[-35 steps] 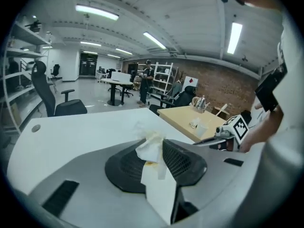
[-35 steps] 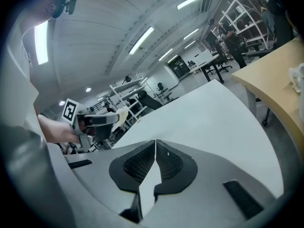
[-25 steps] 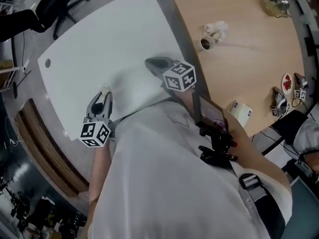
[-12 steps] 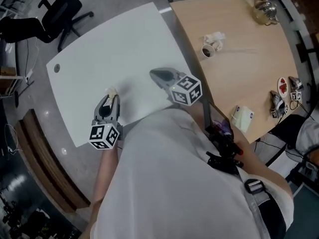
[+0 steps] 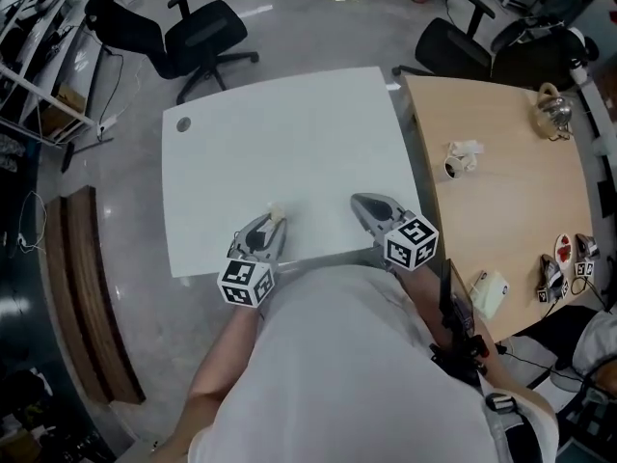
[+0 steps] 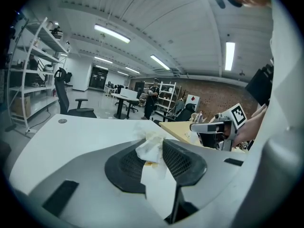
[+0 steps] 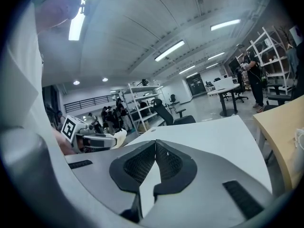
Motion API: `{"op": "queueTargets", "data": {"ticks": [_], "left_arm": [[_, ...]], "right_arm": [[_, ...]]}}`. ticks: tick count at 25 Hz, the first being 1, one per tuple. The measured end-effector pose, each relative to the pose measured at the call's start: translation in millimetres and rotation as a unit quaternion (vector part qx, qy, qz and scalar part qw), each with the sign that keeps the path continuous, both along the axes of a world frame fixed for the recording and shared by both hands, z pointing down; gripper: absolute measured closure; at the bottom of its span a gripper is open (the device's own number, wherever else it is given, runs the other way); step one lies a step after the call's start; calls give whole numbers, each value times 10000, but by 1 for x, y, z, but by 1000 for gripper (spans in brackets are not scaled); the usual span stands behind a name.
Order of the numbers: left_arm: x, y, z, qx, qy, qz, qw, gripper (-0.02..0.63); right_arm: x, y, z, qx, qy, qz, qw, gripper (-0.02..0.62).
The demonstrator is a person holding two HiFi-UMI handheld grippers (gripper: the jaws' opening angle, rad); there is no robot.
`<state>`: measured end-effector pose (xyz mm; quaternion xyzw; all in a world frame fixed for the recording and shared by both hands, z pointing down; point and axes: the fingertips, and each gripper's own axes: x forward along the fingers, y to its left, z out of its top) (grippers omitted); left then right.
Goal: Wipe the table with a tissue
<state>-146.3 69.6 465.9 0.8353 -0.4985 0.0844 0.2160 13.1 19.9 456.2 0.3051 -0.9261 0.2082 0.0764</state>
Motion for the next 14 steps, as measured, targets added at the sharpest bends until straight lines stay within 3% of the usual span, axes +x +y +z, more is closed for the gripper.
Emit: {"op": "queueTargets", "data": {"ticks": [14], "left_arm": [[-36, 53, 0, 102, 91, -301, 9995, 505]], "right_arm": [[-26, 48, -4, 117, 49, -139, 9998, 580]]}}
